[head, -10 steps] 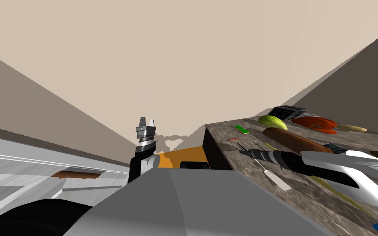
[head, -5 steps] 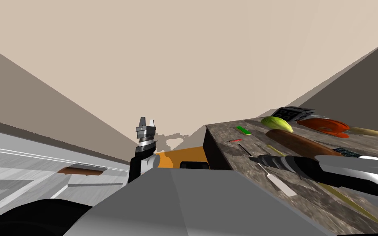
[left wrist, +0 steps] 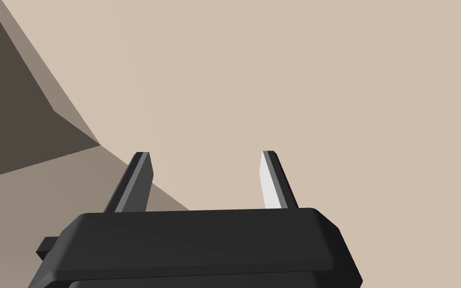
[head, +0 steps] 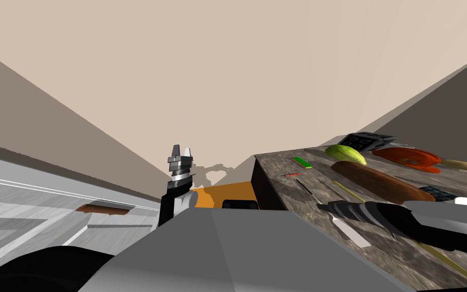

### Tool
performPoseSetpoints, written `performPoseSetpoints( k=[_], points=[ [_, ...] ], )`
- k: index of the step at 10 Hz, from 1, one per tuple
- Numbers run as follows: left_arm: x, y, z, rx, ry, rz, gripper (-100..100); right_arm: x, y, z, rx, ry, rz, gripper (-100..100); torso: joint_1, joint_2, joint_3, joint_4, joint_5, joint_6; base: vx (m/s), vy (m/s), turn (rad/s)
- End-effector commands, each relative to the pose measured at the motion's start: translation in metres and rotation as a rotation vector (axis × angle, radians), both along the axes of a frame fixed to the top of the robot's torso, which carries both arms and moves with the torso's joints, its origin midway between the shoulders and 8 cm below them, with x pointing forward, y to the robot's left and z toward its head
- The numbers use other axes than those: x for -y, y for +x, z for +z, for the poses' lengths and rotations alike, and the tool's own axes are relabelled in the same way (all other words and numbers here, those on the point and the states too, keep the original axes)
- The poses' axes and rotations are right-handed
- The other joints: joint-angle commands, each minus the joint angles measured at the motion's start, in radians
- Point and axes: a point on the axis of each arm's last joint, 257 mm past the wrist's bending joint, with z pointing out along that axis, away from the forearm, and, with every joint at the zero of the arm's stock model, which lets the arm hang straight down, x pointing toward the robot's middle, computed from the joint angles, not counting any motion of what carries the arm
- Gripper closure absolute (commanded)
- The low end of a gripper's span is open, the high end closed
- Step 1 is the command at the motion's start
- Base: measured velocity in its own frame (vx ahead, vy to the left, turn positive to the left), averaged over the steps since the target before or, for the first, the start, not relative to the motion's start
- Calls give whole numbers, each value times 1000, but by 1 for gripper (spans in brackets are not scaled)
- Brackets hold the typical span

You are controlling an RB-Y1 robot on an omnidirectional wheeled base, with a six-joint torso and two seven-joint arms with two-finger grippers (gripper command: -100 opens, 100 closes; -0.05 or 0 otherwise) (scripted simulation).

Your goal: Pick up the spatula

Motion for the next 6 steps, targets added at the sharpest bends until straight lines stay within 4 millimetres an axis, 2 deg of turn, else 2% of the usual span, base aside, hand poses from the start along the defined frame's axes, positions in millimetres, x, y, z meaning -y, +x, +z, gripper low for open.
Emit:
performPoseSetpoints(
  k=[1,2,3,6],
  points=[
    [0,0,0,0,0,0,0,0,0,0,0,0,0,0,0,0,0,0,0,0,0,0,0],
    [0,0,0,0,0,0,0,2,-6,-7,1,0,-10,-100,0,0,0,0,0,0,17,0,65],
    [0,0,0,0,0,0,0,2,-6,-7,1,0,-10,-100,0,-1,0,0,0,0,23,1,35],
    [0,0,0,0,0,0,0,5,-23,-23,1,0,-32,-100,0,-2,-1,0,0,0,29,4,69]
  ],
)
